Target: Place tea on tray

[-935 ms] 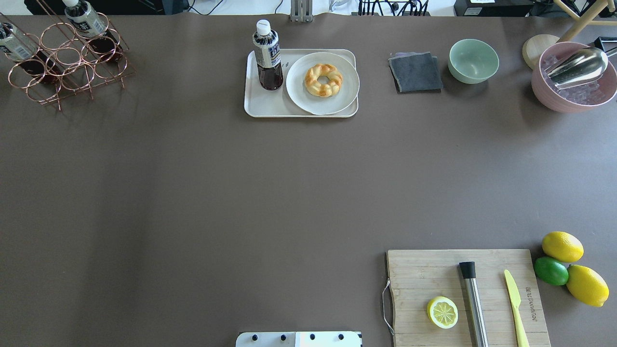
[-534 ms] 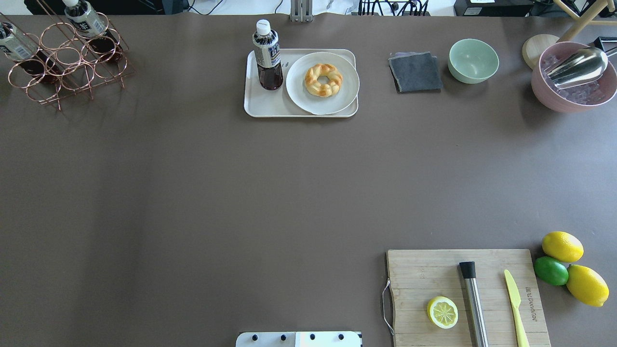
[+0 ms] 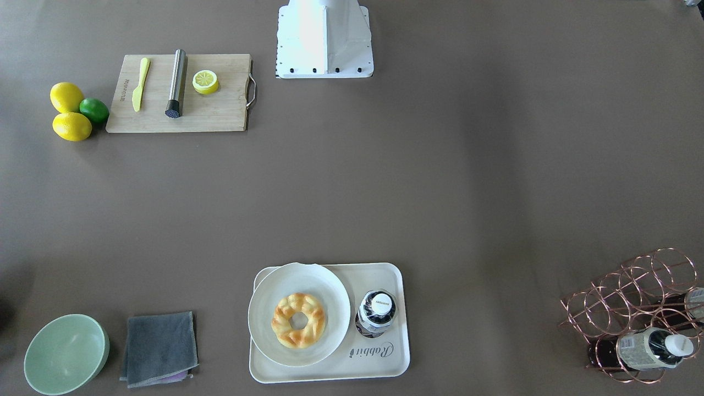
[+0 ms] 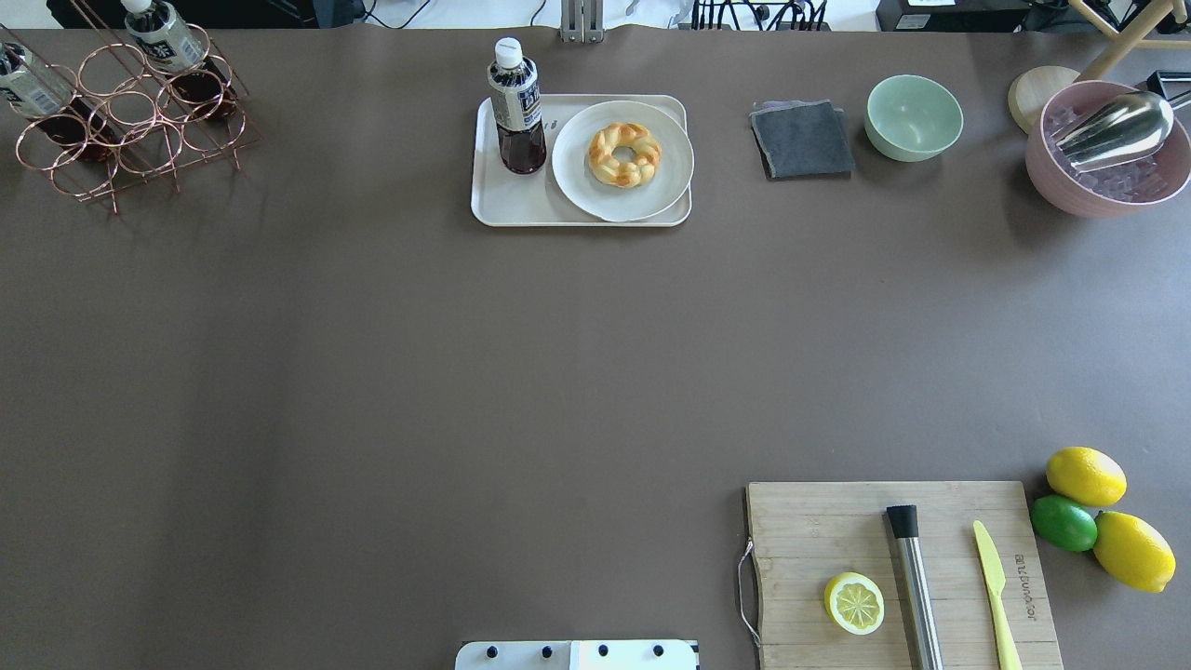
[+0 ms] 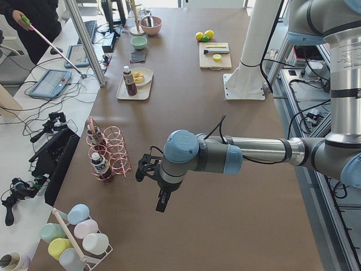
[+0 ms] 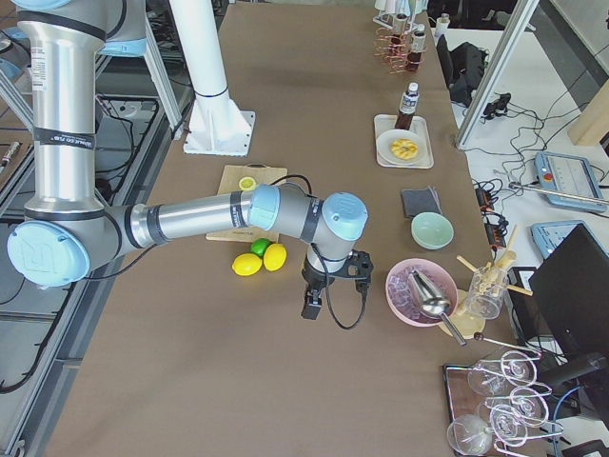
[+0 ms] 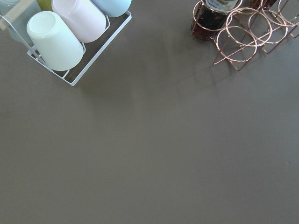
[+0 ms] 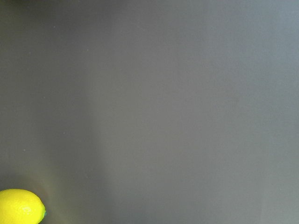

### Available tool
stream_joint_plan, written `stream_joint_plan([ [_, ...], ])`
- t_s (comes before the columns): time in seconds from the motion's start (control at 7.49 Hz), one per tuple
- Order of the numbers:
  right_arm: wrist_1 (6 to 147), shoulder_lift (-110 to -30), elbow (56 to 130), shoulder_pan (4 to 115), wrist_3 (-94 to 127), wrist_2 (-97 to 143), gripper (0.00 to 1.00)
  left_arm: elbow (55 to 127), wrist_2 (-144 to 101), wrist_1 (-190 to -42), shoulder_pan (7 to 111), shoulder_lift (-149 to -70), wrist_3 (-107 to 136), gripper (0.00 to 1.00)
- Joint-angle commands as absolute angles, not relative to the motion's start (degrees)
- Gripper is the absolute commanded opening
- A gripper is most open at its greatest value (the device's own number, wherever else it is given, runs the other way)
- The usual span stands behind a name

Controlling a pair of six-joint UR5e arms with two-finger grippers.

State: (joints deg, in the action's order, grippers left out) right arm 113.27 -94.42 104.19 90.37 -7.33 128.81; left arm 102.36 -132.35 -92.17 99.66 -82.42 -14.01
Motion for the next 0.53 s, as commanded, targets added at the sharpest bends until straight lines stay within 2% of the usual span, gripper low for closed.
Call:
stream_joint_plan([
  [0.0, 95.7, -93.6, 91.9, 93.3, -7.8, 129.5, 1.00, 103.9, -131.9, -73.0, 97.7, -91.9, -14.0, 0.97],
  [0.13, 94.7, -93.0, 92.2, 93.7, -7.2, 130.8, 1.00, 106.6, -131.7, -70.9, 97.6, -92.2, -14.1, 0.97],
  [0.4, 94.7, -91.1, 92.9, 94.1, -4.9, 132.0, 1.00, 105.9, -131.5, -71.2, 97.3, -91.8, -14.1, 0.97],
])
